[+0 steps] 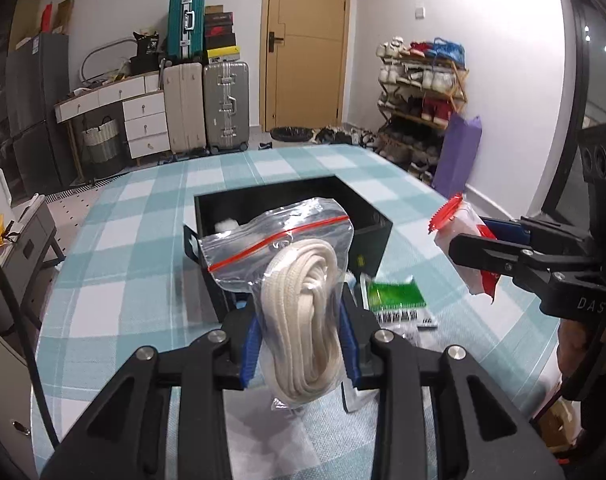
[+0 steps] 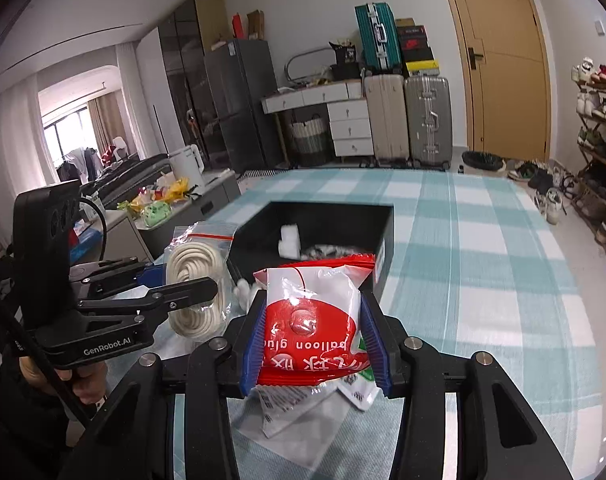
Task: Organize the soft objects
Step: 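Grasp the clear bag of white rope with left gripper while right lifts red packet, then carry the rope bag and red packet over the black box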
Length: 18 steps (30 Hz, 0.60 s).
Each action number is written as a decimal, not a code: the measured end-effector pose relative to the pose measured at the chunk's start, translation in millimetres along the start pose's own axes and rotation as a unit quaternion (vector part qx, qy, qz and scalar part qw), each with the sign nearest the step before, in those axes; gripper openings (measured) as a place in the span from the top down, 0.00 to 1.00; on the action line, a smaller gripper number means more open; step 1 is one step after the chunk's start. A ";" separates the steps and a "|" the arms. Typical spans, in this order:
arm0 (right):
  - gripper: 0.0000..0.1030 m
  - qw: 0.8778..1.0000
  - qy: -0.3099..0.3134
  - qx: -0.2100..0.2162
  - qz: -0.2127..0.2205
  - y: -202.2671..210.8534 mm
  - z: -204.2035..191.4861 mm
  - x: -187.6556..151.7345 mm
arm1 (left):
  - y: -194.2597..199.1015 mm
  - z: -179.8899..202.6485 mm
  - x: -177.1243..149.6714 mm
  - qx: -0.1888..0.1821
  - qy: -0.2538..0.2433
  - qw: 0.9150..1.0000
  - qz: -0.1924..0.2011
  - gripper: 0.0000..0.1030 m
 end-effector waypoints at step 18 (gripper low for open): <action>0.57 1.000 -0.002 0.010 0.022 4.0 -8.5 35.8 | 7.5 -32.0 32.1 0.010 0.026 0.999 0.028 0.69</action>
Point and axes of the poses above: each gripper's, at about its wrist camera, not at the fingertips, and y roughly against the way its jaws point, z to its right, x to its top, the point moved 2 cm from there along -y, roughly the way its jaws point, and after that the axes turned 3 degrees about -z, right-handed, at the moved point
